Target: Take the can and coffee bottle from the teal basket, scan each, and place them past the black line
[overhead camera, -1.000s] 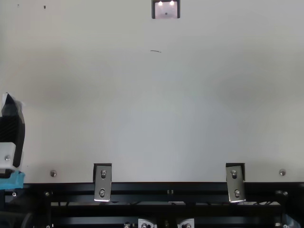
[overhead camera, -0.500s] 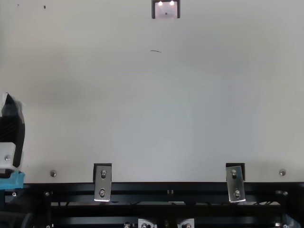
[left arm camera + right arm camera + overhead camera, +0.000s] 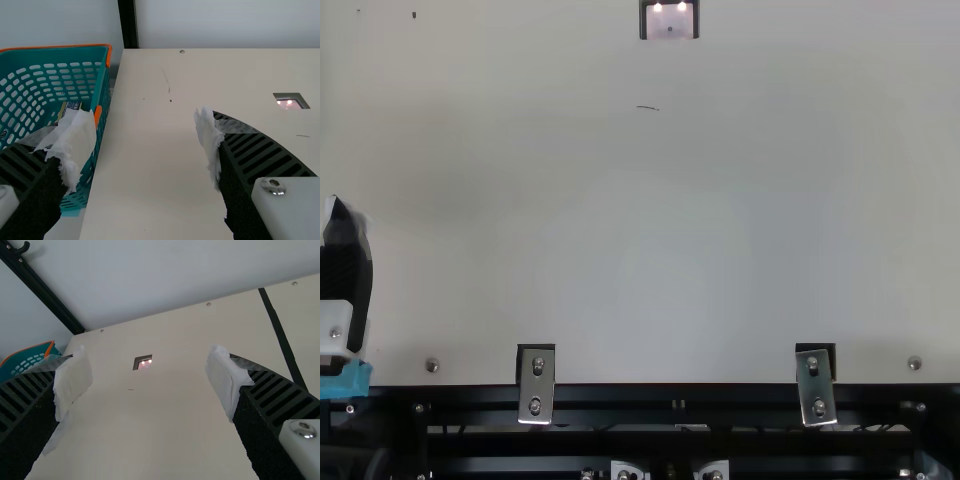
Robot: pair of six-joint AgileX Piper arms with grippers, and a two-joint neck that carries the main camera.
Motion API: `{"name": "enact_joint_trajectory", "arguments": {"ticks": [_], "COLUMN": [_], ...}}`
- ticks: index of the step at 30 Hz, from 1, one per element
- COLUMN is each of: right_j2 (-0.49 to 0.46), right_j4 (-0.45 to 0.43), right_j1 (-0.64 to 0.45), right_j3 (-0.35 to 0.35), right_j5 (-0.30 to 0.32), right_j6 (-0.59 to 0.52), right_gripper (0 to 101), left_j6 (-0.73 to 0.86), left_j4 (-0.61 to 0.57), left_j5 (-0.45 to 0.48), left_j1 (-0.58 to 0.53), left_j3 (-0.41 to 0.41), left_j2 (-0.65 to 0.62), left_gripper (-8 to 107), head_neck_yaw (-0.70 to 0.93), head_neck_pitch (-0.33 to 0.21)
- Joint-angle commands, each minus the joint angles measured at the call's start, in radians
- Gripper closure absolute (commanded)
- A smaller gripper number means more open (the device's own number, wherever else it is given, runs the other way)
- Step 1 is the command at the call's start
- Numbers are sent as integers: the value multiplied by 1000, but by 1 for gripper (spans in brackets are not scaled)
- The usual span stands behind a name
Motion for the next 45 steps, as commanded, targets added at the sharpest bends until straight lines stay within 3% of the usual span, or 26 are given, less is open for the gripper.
{"name": "enact_joint_trajectory", "arguments": {"ticks": [1, 14, 19, 20, 22, 34, 39, 45], "right_j2": [0, 0, 0, 0, 0, 0, 0, 0], "right_j4": [0, 3, 89, 58, 90, 90, 90, 90], "right_j1": [0, -3, 58, 42, 59, 59, 59, 59], "right_j3": [0, 1, 24, 18, 25, 25, 25, 25], "right_j5": [0, -4, -4, -6, -4, -7, -7, -7], "right_j6": [0, -3, 29, 18, 29, 29, 29, 29], "right_gripper": [0, 0, 0, 0, 0, 0, 0, 0], "left_j6": [0, 0, 0, 0, 0, 0, 0, 0], "left_j4": [0, 0, 0, 0, 0, 0, 0, 0], "left_j5": [0, 0, 0, 0, 0, 0, 0, 0], "left_j1": [0, 0, 0, 0, 0, 0, 0, 0], "left_j3": [0, 0, 0, 0, 0, 0, 0, 0], "left_j2": [0, 0, 0, 0, 0, 0, 0, 0], "left_gripper": [9, 9, 9, 9, 9, 9, 9, 9], "head_neck_yaw": [8, 8, 8, 8, 8, 13, 164, 460], "head_neck_pitch": [-27, -27, -27, -27, -27, -26, -25, -26]}}
